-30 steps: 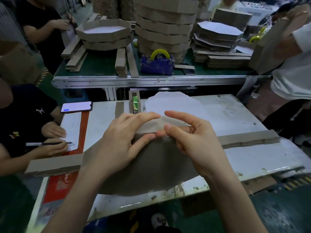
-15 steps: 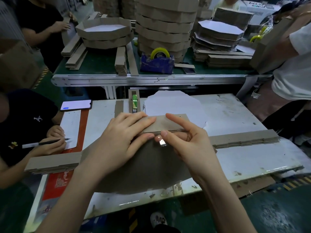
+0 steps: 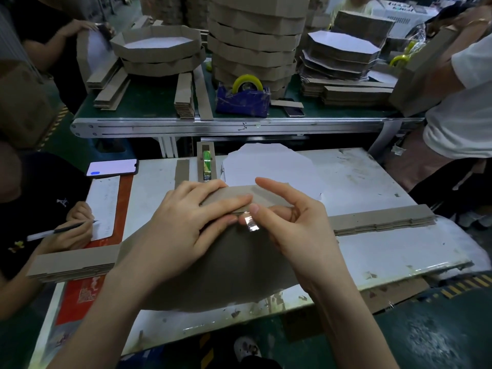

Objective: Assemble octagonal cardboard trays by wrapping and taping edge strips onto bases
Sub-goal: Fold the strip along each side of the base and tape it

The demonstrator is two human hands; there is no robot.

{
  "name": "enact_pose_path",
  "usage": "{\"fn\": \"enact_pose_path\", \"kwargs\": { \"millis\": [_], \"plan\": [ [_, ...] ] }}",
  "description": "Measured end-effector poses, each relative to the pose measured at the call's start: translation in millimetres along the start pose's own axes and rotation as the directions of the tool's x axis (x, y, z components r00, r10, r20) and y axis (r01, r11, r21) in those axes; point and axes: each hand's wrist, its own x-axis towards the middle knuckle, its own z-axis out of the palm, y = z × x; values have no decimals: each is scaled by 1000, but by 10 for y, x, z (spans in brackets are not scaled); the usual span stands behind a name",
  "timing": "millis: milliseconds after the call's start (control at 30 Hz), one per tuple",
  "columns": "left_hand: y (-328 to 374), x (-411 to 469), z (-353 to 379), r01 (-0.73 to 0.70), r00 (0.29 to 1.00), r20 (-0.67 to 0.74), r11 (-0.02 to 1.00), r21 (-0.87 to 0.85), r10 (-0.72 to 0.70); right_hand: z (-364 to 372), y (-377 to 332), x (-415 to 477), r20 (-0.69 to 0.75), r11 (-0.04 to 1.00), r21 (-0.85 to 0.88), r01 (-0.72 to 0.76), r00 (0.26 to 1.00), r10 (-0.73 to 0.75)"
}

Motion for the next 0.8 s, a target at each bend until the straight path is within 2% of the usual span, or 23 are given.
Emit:
{"fn": "enact_pose_path", "kwargs": {
  "millis": [100,433,633,700,800],
  "plan": [
    [-24,4,3,16,1000,2,1000,-26,-16,27,83,20,-6,1000,-15,3,1000,-3],
    [-70,59,5,23,1000,-12,998,-53,-24,60,242,135,-61,972,-183,145,986,-158],
    [-39,89,-19,-32,999,17,999,22,32,-9,235,110,-44,996,-56,75,996,-77],
    [-16,103,-28,-29,999,19,999,19,29,-22,216,113,-43,993,-103,62,997,-66],
    [9,110,-33,4,1000,1,999,-33,-4,-54,194,137,-5,960,-267,78,997,-83]
  ]
}}
